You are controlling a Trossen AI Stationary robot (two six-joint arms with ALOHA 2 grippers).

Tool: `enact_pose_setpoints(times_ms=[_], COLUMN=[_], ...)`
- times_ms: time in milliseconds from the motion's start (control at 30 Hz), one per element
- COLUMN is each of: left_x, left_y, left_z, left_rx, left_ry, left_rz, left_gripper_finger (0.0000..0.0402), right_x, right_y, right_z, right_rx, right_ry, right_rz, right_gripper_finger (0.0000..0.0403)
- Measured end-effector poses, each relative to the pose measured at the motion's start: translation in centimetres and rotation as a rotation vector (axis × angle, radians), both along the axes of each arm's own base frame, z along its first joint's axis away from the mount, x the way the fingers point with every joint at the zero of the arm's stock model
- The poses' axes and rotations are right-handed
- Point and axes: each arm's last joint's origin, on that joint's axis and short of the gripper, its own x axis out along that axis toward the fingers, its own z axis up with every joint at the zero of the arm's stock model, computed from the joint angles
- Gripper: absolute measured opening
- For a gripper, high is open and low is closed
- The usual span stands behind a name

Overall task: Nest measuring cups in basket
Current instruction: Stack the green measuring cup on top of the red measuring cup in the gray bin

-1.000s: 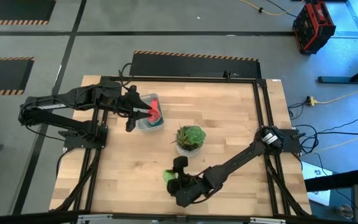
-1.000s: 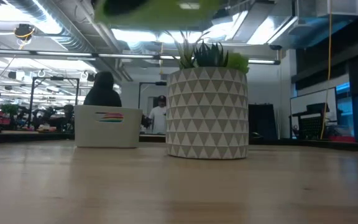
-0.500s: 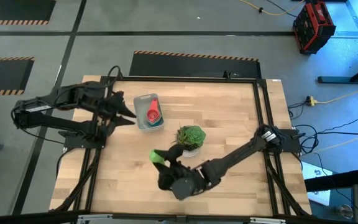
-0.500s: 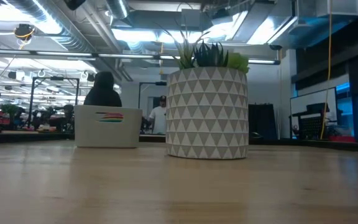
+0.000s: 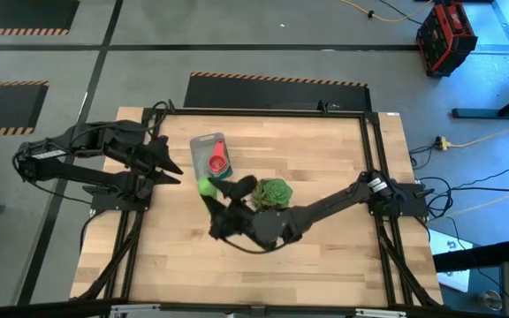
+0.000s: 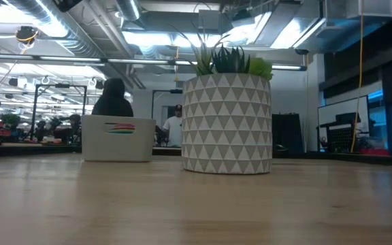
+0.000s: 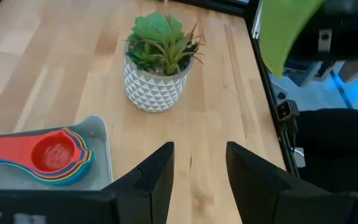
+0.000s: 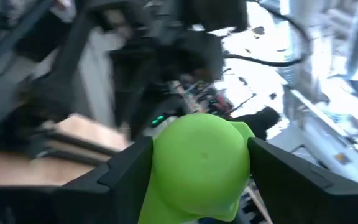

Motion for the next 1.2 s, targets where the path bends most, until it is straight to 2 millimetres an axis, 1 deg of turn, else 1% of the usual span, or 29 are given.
enact_pose_setpoints(times_ms=[167,300,467,700,900,1200], left_x=[0.1,0.5,0.9,1.4,1.5,1.6], left_y=[0.1,0.2,0.4,0.7,0.8,0.9], left_z=[0.0,0.1,0.9,1.8,2.0,2.5], left_rx=[0.024,0.051,0.086,0.123,0.138,0.159], left_ry=[0.004,-0.019,-0.106,-0.209,-0.236,-0.289], left_rz=[0.028,0.067,0.122,0.194,0.226,0.278], left_gripper_finger=[0.0139,0.0139,0.0139,0.0139,0.0139,0.0139], right_x=[0.7,1.1,1.7,2.3,2.5,2.5], right_y=[-2.9,-5.2,-7.8,-10.5,-11.7,-11.7], right_z=[1.4,2.0,2.4,2.5,2.7,2.8], right_rx=[-0.05,-0.091,-0.131,-0.166,-0.18,-0.195], right_ry=[-0.074,-0.112,-0.14,-0.157,-0.177,-0.205], right_rz=[-0.054,-0.076,-0.07,-0.045,-0.037,0.016], right_gripper_finger=[0.0261,0.0261,0.0261,0.0261,0.0261,0.0261])
